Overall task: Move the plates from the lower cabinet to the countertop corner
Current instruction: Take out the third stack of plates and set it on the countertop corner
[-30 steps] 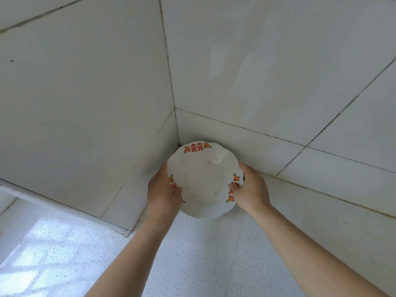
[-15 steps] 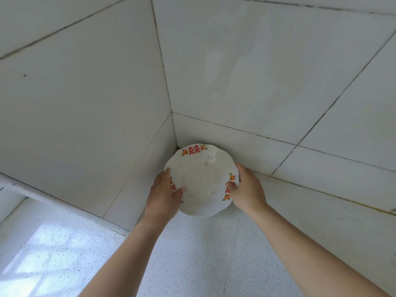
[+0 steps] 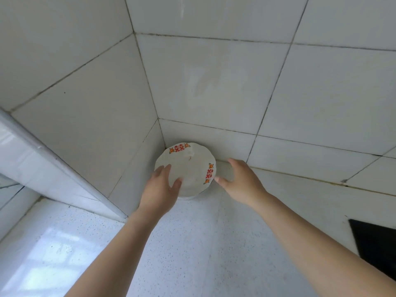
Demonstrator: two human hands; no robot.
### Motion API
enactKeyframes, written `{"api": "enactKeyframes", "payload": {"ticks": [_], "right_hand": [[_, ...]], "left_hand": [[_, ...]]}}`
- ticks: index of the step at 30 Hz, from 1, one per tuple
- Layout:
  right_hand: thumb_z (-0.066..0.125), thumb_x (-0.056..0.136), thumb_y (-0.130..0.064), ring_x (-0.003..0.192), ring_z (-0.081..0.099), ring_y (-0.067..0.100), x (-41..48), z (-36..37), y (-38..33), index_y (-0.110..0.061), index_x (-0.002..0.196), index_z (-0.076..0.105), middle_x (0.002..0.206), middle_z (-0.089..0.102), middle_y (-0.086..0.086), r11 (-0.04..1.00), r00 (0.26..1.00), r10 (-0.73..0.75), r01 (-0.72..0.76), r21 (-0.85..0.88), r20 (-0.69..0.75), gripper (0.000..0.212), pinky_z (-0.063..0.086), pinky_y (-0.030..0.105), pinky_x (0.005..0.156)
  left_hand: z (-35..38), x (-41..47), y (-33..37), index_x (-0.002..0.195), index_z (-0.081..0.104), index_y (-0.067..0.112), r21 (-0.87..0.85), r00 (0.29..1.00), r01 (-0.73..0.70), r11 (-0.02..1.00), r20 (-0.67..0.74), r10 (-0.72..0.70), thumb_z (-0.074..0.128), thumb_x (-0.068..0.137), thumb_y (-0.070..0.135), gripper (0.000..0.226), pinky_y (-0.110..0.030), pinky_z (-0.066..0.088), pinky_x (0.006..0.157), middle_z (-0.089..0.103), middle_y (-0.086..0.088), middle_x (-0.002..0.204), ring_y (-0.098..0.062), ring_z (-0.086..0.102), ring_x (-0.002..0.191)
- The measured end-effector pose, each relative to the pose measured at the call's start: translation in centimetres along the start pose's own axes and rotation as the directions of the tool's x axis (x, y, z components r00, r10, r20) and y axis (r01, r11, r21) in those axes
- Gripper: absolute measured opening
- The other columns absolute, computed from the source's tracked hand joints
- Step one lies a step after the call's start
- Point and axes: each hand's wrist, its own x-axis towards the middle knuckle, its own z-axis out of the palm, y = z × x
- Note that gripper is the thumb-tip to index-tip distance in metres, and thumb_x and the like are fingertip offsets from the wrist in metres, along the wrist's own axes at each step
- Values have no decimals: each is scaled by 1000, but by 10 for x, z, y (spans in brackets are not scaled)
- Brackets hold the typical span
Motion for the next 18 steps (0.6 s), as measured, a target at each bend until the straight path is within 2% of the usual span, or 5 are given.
{"api": "enactKeyframes", "payload": {"ticks": [2,5,9,18], "right_hand": [[54,89,-45,139,28,19,-26,-10,5,-15,146,23,152,26,2,1000,1000,-12,13,17,-17,71,28,31,107],[51,90,-45,141,23,17,-69,-21,18,-17,147,18,155,20,-1,999,999,-17,18,45,-27,72,24,29,110],[45,93,-45,141,25,18,-125,-30,42,-16,147,21,155,21,0,999,999,-12,14,44,-44,66,24,30,110],[39,94,-48,140,24,16,-250,-43,120,-18,147,19,155,19,-3,999,1000,2,-3,33,28,65,24,30,112]], "left_hand": [[-4,-21,11,143,31,13,5,999,-50,999,-11,50,43,94,40,57,-38,38,102,33,-6,149,-26,40,130],[-5,-59,27,142,34,13,-10,993,-116,993,-34,116,43,93,43,58,-38,33,109,36,-6,148,-23,35,135],[-1,-119,51,142,35,18,-43,987,-156,987,-34,154,39,92,50,60,-35,30,110,35,-1,149,-19,31,138],[58,-248,96,142,34,22,-39,987,-122,992,103,126,28,85,62,70,-26,26,107,35,2,149,-15,31,138]]}}
